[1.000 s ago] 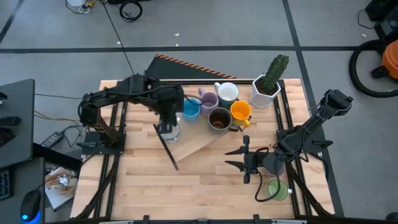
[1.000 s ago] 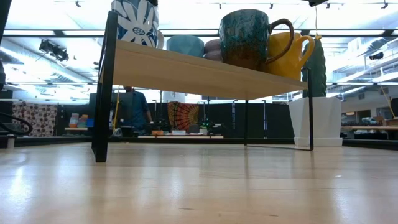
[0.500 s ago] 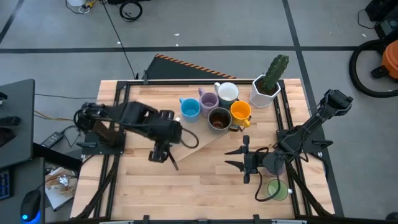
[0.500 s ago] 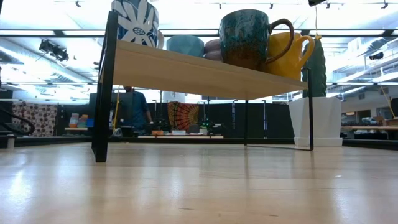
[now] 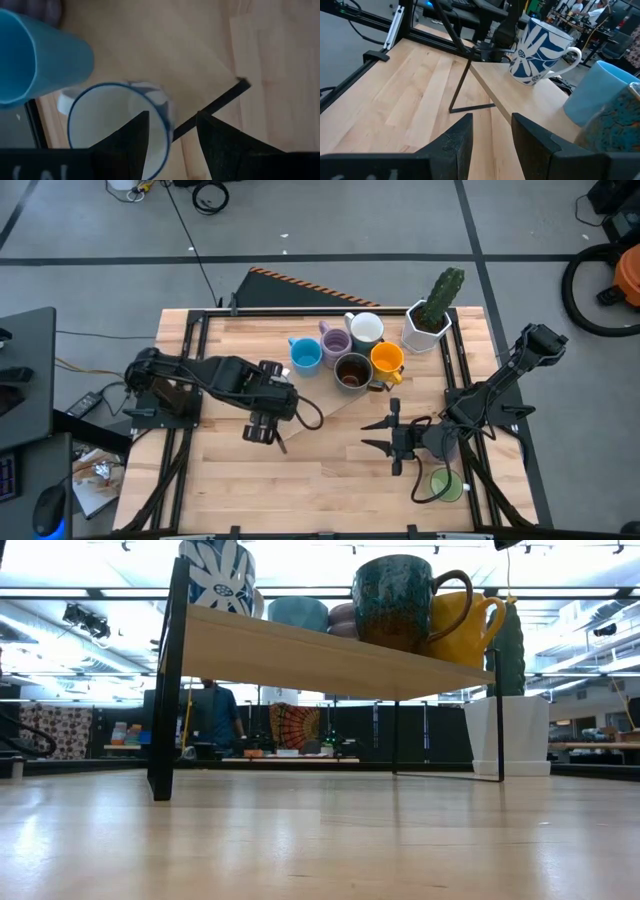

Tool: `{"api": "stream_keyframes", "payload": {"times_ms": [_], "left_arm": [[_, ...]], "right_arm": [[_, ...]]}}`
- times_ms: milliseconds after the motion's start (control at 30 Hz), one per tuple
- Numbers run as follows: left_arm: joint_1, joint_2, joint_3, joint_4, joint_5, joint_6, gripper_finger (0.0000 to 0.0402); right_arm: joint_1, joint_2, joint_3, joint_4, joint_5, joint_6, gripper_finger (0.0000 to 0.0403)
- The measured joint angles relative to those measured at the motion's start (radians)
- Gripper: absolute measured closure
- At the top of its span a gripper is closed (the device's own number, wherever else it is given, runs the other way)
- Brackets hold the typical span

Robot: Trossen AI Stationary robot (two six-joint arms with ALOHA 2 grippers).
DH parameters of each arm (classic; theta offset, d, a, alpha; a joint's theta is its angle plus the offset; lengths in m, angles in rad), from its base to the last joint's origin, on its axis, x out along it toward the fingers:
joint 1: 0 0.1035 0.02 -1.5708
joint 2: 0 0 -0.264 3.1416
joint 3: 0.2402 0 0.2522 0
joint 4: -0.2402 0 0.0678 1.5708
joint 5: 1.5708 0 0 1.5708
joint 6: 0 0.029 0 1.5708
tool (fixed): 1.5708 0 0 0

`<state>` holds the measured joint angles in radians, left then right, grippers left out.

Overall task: Place coffee mugs
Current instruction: Put the white patterned mug on the shelf

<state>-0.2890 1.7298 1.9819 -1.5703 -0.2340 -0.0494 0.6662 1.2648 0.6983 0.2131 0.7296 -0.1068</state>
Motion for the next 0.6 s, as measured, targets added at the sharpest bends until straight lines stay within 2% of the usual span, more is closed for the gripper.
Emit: {"api": "stream_keyframes", "payload": {"times_ms": [400, 600], "left_arm": [[0.038, -0.003, -0.061, -0.001, 0.001, 0.059, 0.0233], [0.086, -0.001, -0.061, 0.0, 0.06, -0.038, 0.0277]], "right_arm": [[0.0, 0.0, 0.0, 0.001, 0.001, 0.0, 0.0263], [-0.001, 0.0, 0.0, 0.001, 0.001, -0.001, 0.0263]]}}
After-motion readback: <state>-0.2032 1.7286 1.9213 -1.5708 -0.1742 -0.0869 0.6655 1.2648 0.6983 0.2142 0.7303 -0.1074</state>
